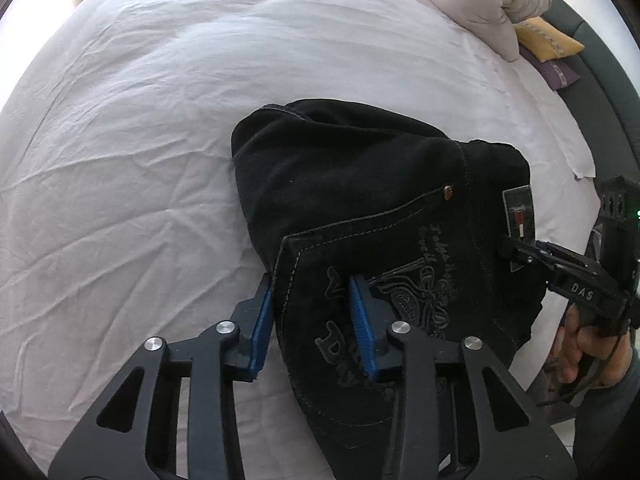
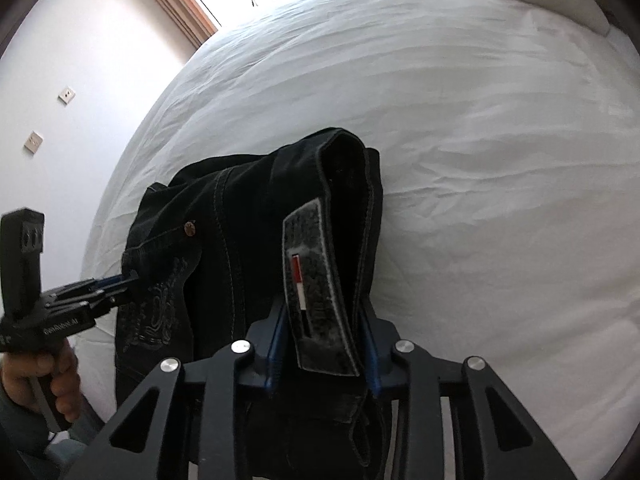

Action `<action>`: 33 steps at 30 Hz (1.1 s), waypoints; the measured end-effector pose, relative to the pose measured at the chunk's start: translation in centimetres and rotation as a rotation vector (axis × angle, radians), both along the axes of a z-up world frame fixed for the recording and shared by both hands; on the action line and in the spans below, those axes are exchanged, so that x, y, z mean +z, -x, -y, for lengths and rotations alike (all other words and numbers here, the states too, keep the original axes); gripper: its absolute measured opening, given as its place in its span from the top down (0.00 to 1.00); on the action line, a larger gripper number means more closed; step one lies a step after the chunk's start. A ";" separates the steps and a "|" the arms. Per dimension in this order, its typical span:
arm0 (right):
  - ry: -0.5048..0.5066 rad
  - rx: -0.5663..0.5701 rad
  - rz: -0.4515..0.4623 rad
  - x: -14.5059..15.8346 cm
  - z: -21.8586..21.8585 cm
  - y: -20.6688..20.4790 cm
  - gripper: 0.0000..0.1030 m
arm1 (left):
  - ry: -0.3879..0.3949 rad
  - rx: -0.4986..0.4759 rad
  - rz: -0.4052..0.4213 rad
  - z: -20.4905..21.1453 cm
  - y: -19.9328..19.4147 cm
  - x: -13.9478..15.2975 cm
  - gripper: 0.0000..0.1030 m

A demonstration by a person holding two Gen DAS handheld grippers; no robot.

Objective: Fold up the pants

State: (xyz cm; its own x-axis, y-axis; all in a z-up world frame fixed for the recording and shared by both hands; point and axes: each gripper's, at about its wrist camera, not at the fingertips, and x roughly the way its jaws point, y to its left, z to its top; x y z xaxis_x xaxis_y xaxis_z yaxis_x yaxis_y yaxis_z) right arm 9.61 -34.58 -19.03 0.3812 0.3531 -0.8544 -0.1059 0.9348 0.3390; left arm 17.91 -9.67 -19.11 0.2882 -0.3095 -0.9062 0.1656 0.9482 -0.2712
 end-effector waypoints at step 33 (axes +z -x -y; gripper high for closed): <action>-0.028 0.078 0.192 7.4 -11.6 -8.7 0.81 | -0.055 0.084 0.175 -10.9 -8.1 8.5 0.84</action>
State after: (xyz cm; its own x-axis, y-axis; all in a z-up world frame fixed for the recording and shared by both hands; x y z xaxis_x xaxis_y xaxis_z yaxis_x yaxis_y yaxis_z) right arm 18.27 -22.95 -11.63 0.5070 0.4102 -0.7580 -0.2425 0.9118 0.3313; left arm 26.00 1.21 -10.63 0.4658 -0.2296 -0.8546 0.1255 0.9731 -0.1930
